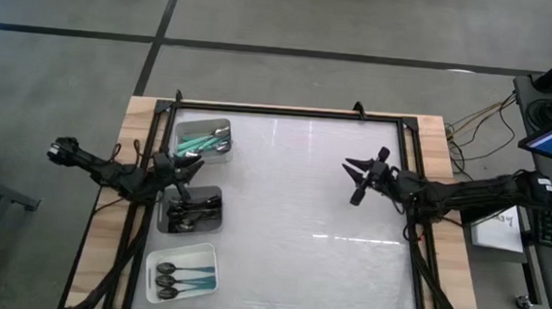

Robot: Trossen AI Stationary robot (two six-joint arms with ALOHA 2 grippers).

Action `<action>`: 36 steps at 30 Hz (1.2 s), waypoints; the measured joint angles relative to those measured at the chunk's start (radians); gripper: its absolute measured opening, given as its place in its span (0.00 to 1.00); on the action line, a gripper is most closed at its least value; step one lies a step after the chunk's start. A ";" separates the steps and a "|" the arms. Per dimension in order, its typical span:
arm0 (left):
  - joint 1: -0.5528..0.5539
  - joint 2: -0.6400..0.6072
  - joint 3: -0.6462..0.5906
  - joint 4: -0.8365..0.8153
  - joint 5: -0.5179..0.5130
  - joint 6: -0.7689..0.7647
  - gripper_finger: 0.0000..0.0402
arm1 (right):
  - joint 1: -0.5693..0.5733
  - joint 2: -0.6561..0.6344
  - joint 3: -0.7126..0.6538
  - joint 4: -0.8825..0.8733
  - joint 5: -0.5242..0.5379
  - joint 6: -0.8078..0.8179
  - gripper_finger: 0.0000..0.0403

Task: Sort silverware by color (type)
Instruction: Return to Home Position

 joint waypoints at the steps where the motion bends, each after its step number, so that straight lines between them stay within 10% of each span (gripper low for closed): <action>1: 0.000 -0.006 -0.001 -0.001 0.000 0.000 0.19 | 0.000 -0.021 0.000 -0.017 0.000 0.000 0.21; 19: -0.001 -0.028 0.004 -0.006 -0.001 0.000 0.19 | -0.165 -0.559 -0.092 -0.106 -0.006 0.000 0.18; 36: -0.001 -0.019 0.005 -0.005 -0.001 0.000 0.19 | -0.232 -0.622 -0.093 -0.119 -0.008 0.000 0.19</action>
